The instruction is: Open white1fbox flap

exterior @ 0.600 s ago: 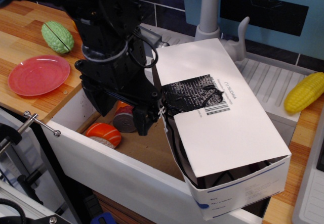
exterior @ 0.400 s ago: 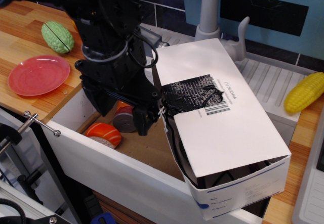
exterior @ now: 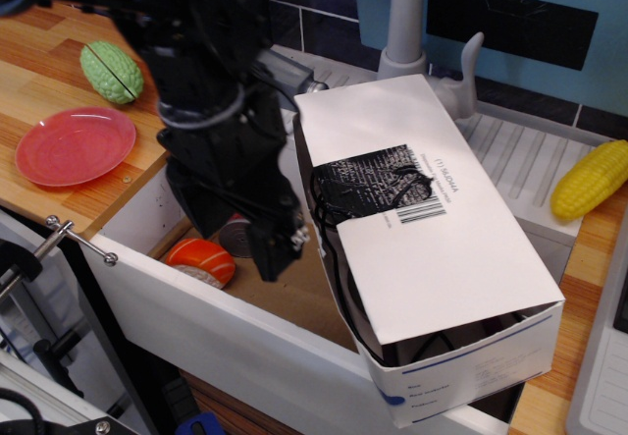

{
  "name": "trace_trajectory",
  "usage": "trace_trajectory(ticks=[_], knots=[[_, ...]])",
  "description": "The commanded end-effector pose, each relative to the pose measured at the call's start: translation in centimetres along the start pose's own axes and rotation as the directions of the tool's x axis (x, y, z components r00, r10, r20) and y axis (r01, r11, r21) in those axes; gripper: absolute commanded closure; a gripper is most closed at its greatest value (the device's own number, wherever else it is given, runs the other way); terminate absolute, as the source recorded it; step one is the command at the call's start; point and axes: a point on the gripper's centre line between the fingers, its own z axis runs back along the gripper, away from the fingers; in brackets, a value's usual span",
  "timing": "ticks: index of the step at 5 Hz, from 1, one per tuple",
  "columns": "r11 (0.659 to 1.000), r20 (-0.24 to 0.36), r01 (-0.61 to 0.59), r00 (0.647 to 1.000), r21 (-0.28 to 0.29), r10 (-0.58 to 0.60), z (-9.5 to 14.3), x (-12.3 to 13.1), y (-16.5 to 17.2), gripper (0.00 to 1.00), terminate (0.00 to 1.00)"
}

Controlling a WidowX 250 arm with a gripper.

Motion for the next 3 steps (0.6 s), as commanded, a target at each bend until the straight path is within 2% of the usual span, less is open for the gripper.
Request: trace_trajectory(ticks=[1,3], knots=[[0.984,0.085,0.175,0.981,-0.015,-0.173,-0.1,2.2,0.2,0.0,0.0],[0.974,0.226,0.227,0.948,0.02,-0.226,0.1,3.3,-0.7,0.0,0.0]])
